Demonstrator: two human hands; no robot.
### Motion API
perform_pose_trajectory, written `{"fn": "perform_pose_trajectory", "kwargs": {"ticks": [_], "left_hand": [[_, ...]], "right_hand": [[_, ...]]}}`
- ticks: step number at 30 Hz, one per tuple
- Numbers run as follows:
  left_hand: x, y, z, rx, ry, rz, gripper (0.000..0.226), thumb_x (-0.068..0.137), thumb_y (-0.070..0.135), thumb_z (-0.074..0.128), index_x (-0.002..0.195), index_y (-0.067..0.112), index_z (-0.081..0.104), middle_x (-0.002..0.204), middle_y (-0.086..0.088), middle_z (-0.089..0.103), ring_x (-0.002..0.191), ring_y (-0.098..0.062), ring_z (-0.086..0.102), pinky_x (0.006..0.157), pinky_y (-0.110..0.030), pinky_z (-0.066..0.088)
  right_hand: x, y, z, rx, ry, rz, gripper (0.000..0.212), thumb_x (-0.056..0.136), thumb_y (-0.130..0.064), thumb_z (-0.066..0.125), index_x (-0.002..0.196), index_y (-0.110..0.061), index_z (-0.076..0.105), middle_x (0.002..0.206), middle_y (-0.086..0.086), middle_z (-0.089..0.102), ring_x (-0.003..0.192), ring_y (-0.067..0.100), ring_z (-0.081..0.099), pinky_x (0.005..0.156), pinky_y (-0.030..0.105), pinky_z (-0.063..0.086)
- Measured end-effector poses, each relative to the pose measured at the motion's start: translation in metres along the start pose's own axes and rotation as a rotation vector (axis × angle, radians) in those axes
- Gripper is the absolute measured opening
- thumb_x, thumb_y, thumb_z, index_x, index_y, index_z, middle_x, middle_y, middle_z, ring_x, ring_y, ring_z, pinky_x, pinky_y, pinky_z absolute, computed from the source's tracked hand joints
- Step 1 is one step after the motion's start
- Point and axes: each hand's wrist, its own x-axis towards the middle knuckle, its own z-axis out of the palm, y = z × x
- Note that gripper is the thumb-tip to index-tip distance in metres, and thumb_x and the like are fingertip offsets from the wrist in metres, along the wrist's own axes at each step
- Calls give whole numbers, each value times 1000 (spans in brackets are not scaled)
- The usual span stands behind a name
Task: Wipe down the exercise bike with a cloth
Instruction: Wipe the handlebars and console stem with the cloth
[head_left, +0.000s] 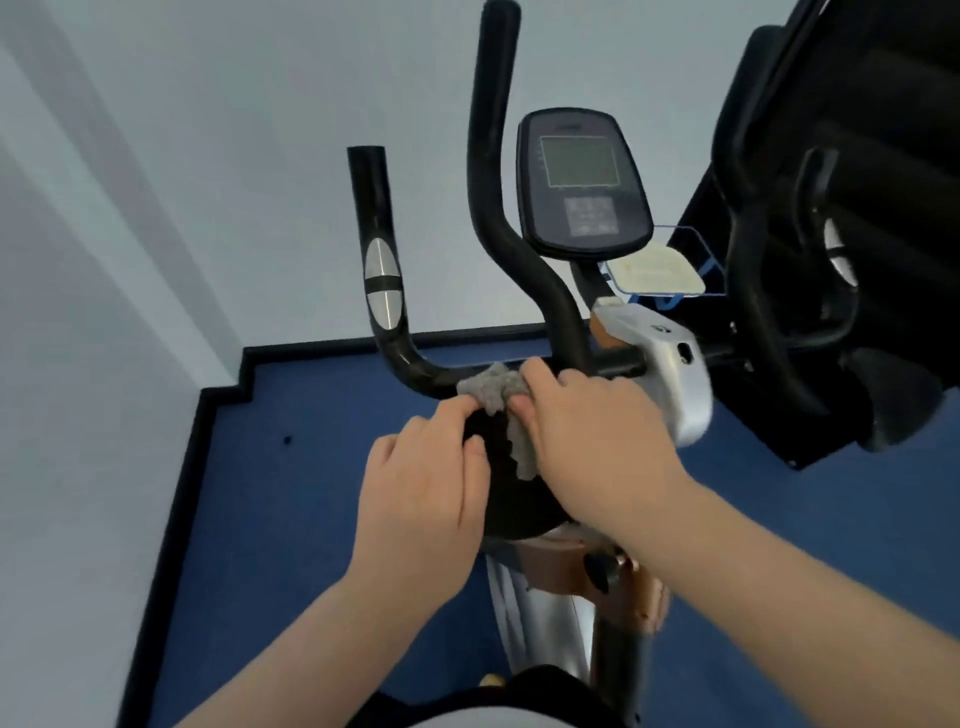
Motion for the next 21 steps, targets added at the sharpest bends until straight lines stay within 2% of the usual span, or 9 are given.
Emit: {"fn": "perform_pose_trajectory", "kwargs": {"ticks": [3,6,8,11,14,16,19,21], "left_hand": [[-4,6,2,42,40,-23,34,96,32,25,109,22,55,77,12,56,67,-8,51,72,-36,41],[-5,13,2,69,30,-106,33,98,35,22,104,26,54,76,13,54,70,-6,50,78,-35,39],[-6,15,3,60,48,-146,35,100,35,22,104,24,55,77,12,55,72,-9,51,80,-38,40],[-8,19,8,-18,101,-222,31,96,35,30,101,19,56,75,7,56,69,-15,52,72,-39,41],[-13,22,9,-36,115,-277,29,94,39,33,99,20,55,74,7,54,70,-14,52,71,-38,40],[-18,24,5,-18,104,-280,31,94,42,36,105,23,57,82,10,58,79,-12,55,79,-40,44],[-28,26,0,-20,137,-279,37,93,46,38,120,28,56,106,14,62,102,-8,57,94,-41,44],[-33,27,0,-49,191,-284,35,93,45,40,120,31,56,108,19,60,104,-2,56,95,-37,45]], "right_hand": [[6,-2,6,24,9,-53,28,103,-40,20,116,-24,38,87,-4,53,70,21,49,64,33,27],[-8,14,6,51,84,-84,27,98,-39,30,108,-22,48,74,-6,38,56,19,31,57,31,23],[-5,16,4,19,77,-126,25,99,-38,32,108,-22,48,72,-5,37,56,18,29,56,31,23],[9,8,6,81,43,-223,28,103,-38,24,126,-26,36,88,-4,49,69,19,43,63,33,29],[7,14,4,389,39,-235,25,100,-35,39,125,-33,38,100,-6,52,85,16,54,71,34,40],[6,23,0,567,45,-246,20,96,-33,51,115,-33,46,100,-8,46,89,13,51,73,29,41],[10,34,-14,591,142,-259,18,91,-34,60,109,-31,57,104,-8,38,86,8,46,73,26,43],[7,41,-25,575,196,-275,21,85,-33,66,105,-30,61,107,-9,38,84,8,47,71,29,46]]}}
